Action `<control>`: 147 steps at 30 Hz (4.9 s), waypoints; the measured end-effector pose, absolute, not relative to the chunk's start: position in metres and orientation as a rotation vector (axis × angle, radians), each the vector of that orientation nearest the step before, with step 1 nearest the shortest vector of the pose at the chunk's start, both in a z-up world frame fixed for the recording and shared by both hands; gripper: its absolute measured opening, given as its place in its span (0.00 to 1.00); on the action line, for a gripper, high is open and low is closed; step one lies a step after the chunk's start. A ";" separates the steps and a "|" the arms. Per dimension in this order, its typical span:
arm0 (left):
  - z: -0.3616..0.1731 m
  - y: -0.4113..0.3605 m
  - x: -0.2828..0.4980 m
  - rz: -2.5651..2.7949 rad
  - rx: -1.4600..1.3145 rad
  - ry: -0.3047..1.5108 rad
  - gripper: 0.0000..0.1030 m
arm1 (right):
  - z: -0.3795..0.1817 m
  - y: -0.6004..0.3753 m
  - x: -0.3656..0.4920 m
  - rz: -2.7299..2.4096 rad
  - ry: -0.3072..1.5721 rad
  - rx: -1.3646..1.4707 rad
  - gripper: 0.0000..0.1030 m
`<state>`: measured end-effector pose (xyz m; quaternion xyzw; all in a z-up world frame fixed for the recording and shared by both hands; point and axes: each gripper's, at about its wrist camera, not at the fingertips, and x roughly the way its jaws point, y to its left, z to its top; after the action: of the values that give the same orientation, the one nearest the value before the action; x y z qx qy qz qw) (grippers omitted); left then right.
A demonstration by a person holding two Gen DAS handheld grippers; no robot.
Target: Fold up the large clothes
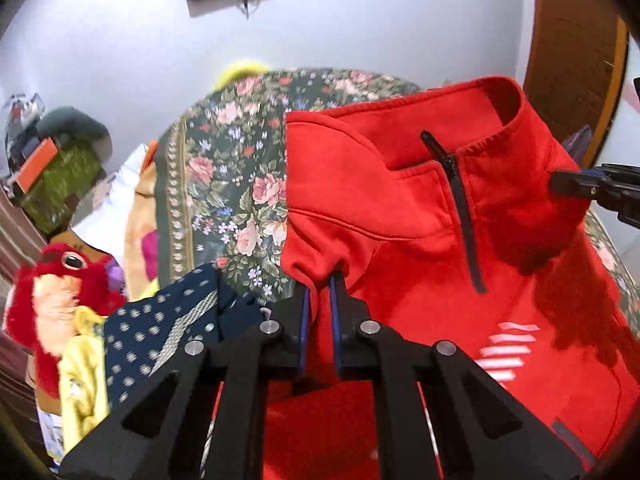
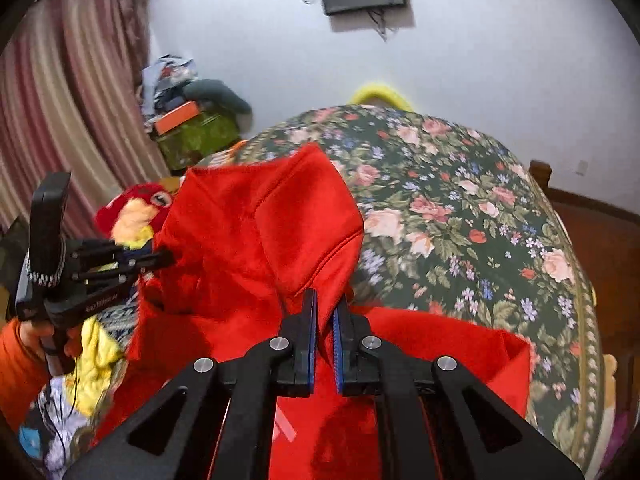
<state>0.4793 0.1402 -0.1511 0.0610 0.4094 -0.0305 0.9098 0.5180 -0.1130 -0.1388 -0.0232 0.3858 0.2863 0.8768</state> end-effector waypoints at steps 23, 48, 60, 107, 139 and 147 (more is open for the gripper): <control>-0.240 0.112 0.296 -0.126 0.124 1.091 0.08 | -0.189 -0.176 0.350 0.503 1.010 -0.175 0.04; -0.181 0.121 0.369 -0.096 -0.068 0.938 0.47 | -0.174 -0.121 0.424 0.546 1.034 -0.064 0.04; -0.261 0.138 0.390 -0.011 -0.047 1.085 0.47 | -0.247 -0.150 0.456 0.243 1.055 -0.341 0.04; -0.237 0.130 0.395 0.080 0.004 0.987 0.67 | -0.237 -0.161 0.485 0.274 1.082 -0.138 0.05; -0.285 0.128 0.391 0.118 0.037 1.012 0.71 | -0.247 -0.305 0.451 -0.021 1.035 -0.193 0.64; -0.286 0.129 0.393 0.132 0.016 1.020 0.72 | -0.193 -0.320 0.437 0.125 0.944 0.048 0.64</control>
<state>0.3930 0.1286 -0.2865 0.0076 0.4878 0.0630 0.8707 0.4365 -0.3201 -0.1932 0.0231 0.4541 0.0604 0.8886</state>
